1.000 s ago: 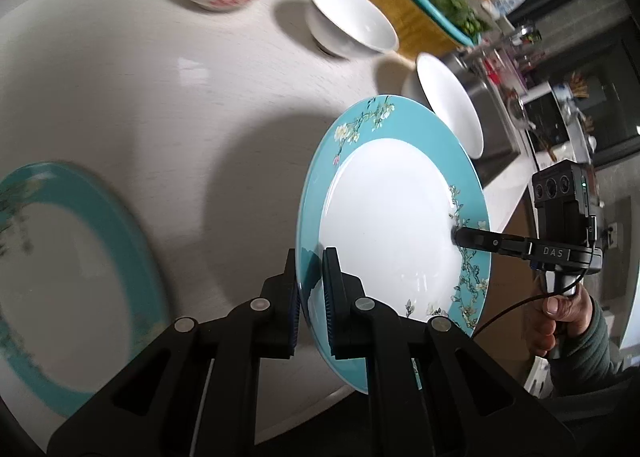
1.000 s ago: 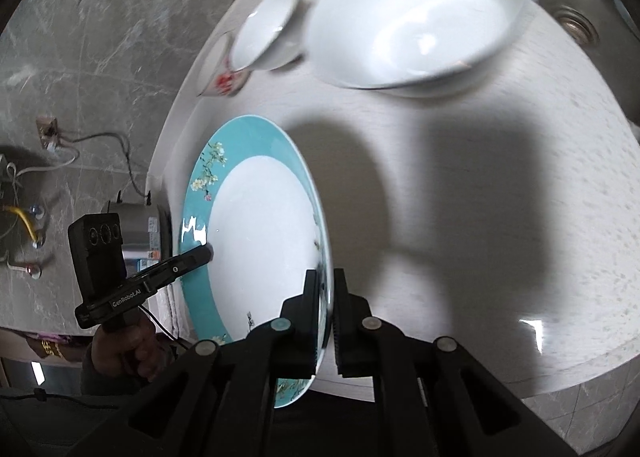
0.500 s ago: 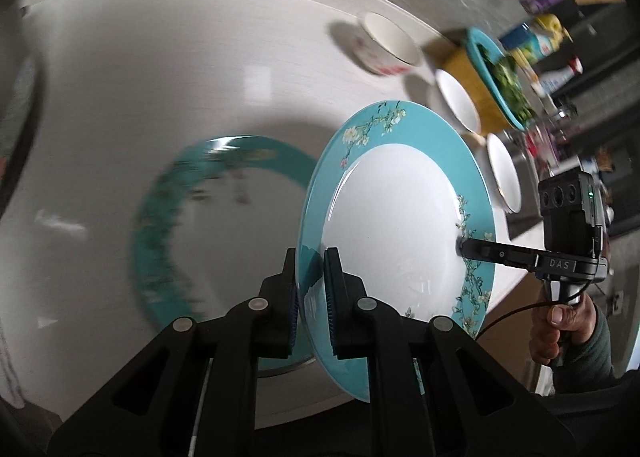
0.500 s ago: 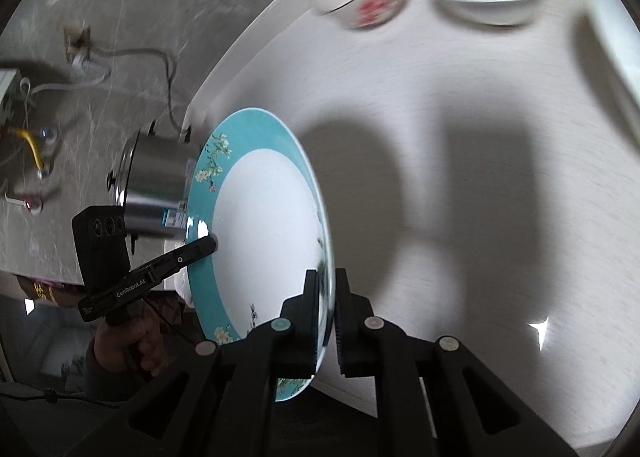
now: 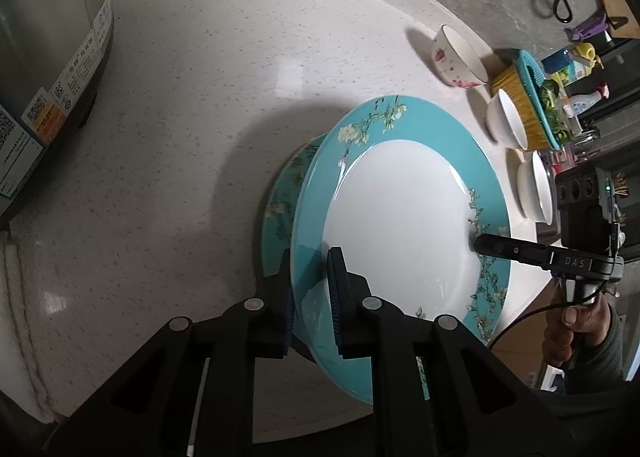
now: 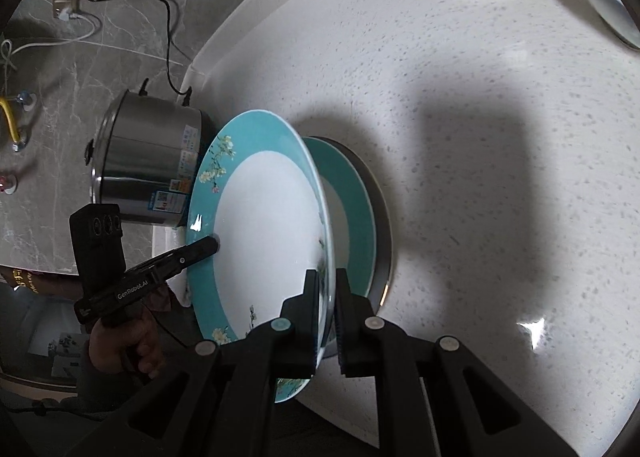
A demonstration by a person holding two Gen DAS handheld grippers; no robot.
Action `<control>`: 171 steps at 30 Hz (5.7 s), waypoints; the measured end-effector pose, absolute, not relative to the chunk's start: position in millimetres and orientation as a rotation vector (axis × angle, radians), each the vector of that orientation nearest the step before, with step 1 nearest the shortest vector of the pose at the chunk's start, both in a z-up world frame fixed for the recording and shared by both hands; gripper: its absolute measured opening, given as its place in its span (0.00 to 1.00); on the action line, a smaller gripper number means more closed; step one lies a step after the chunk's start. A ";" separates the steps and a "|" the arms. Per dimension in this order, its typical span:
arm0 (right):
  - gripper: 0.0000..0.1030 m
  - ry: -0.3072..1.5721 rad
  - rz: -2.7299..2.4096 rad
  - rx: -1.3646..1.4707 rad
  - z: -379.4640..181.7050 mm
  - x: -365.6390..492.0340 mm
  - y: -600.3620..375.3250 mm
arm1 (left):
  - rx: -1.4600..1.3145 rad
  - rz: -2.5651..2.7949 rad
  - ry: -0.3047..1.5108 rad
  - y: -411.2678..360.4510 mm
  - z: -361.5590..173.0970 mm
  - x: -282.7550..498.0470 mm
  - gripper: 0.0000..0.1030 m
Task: Organize plates and bowls
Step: 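Carry the teal floral plate with both tools and lower it onto the plate stack, then open both tools to release the teal plate onto the stack, then move both tools to the plain white plate beside the sink, then close the left tool on the white plate rim while the right tool grips it too, then carry the white plate with both tools and set it down on the counter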
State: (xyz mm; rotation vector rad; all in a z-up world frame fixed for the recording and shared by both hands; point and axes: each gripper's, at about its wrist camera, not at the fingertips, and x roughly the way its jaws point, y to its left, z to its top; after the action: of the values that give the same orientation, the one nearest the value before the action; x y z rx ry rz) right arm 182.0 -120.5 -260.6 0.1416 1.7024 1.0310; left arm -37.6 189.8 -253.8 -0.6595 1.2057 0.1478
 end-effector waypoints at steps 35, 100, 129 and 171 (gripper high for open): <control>0.26 1.501 0.859 -0.231 -258.9 145.7 -80.9 | -0.419 0.178 1.246 133.6 -274.5 1.2 0.20; 0.64 1.516 0.801 0.191 -273.8 415.4 -440.5 | -0.446 0.085 1.262 -229.8 -309.0 356.7 0.62; 0.15 1.599 0.814 0.171 -271.4 398.4 -421.7 | -0.505 0.070 1.297 -239.8 -307.5 329.9 0.11; 0.16 1.809 0.772 0.081 -274.4 303.0 -318.4 | -0.646 0.107 1.410 -121.3 -314.9 167.9 0.12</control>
State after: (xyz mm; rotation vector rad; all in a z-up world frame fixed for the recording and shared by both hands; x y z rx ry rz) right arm 303.0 -318.4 -274.4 0.0807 1.8093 0.7716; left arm 167.9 -121.3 -314.9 -0.6462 1.4104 0.1073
